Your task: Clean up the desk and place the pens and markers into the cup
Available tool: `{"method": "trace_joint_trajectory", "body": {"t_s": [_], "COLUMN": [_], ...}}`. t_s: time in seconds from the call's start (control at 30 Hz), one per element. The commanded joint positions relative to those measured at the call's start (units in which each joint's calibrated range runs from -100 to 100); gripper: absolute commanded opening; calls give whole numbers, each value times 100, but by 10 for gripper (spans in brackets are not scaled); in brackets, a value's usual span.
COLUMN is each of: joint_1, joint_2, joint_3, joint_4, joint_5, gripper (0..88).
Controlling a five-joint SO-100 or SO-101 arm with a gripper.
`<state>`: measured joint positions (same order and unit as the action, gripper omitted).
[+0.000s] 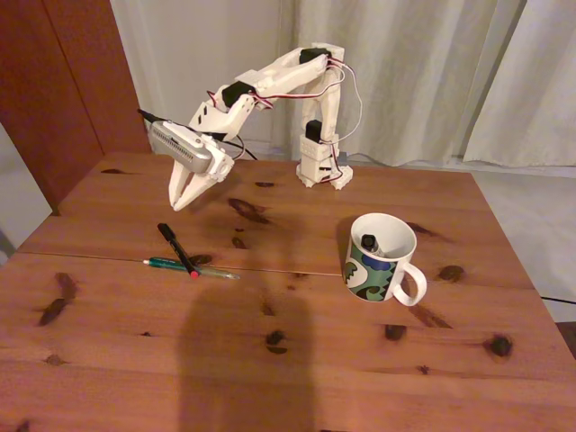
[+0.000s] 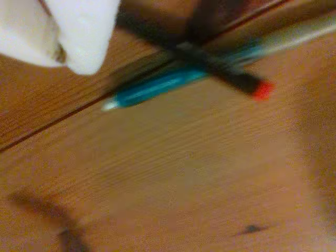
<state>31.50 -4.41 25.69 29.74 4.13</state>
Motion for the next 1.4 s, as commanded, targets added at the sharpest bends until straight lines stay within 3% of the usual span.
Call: {"method": "trace_joint_trajectory", "body": {"t_s": [0.0,0.17,0.23,0.37,0.43,0.57,1.1,1.37], "joint_1": [135,224,392,384,288,232,216,207], "joint_2": [-2,23,23,-60,-60,-93,-184,734], "joint_3": [163,858,1083,1101,885,668,-1307,-2335], "joint_4": [-965,-1774,-1800,-1808,-1645,-595,3396,4136], "joint_5": [200,-4,-455,-1995,-2230,-2382,-4399,-5332], "gripper": [8,8,8,8,8,8,8,8]}}
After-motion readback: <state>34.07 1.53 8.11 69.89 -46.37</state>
